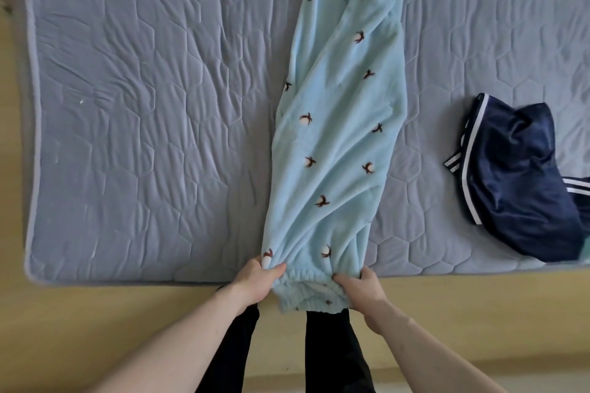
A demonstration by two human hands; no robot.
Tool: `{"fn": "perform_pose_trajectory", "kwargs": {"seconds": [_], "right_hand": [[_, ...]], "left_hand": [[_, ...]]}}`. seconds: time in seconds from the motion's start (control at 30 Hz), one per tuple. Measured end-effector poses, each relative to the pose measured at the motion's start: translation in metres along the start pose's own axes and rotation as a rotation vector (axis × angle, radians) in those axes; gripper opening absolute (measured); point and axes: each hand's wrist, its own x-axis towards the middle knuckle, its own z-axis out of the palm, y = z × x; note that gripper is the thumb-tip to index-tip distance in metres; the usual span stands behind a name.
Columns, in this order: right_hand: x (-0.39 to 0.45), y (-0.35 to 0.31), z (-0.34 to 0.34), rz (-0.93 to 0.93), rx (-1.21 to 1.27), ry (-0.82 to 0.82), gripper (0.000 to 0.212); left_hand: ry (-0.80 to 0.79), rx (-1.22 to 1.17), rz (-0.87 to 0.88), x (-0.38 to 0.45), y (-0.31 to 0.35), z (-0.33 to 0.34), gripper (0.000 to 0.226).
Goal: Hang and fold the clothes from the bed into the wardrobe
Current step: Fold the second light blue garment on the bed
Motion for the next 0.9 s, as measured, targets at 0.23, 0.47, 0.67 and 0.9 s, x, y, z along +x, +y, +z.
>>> {"fn": "perform_pose_trajectory", "kwargs": {"seconds": [0.23, 0.47, 0.67, 0.9], "right_hand": [[-0.043, 0.012, 0.002, 0.069, -0.011, -0.028, 0.025], [-0.071, -0.053, -0.028, -0.172, 0.13, -0.011, 0.07], [-0.087, -0.143, -0.064, -0.235, 0.258, -0.068, 0.031], [-0.07, -0.251, -0.1, -0.361, 0.631, -0.083, 0.047]], "left_hand": [[-0.019, -0.053, -0.102, -0.036, -0.016, -0.001, 0.024], [0.128, -0.056, 0.327, -0.079, 0.04, -0.035, 0.065], [0.169, -0.089, 0.57, -0.1, 0.144, -0.064, 0.015], [0.115, -0.36, 0.581, -0.088, 0.284, -0.088, 0.036]]}}
